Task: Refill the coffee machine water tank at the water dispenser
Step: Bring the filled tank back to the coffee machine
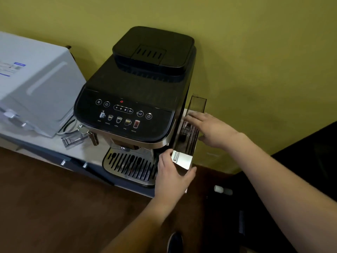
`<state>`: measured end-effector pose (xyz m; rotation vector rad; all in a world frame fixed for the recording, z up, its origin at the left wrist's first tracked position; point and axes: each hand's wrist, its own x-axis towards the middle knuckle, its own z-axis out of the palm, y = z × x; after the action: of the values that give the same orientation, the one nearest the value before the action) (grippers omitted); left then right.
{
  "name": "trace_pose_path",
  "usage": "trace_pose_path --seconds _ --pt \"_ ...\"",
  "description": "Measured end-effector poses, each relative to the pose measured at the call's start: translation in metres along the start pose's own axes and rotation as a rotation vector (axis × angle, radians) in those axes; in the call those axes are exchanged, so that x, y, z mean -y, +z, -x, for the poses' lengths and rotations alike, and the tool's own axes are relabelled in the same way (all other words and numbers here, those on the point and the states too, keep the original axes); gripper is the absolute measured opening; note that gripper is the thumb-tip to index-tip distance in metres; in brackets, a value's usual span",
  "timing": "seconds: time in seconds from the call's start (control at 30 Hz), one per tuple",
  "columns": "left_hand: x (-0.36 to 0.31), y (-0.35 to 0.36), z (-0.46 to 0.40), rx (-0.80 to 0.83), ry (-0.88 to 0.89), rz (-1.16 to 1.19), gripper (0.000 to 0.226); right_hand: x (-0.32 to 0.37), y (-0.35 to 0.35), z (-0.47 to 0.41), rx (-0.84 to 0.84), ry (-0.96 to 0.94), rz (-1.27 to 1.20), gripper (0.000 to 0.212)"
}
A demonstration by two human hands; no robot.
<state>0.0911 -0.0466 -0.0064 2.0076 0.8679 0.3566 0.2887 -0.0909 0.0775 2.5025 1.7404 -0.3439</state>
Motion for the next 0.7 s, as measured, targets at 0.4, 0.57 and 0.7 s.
trace_pose_path --seconds 0.4,0.57,0.7 --pt "0.112 -0.128 -0.024 0.270 0.216 -0.195 0.028 0.153 0.016 0.050 -0.019 0.276 -0.596 0.019" --pt "0.174 -0.216 -0.065 0.244 0.164 -0.150 0.015 0.243 0.038 -0.027 0.249 0.248 -0.768 0.024" --pt "0.216 -0.284 -0.105 0.151 0.051 -0.119 0.018 0.296 0.057 -0.102 0.255 0.284 -0.893 0.027"
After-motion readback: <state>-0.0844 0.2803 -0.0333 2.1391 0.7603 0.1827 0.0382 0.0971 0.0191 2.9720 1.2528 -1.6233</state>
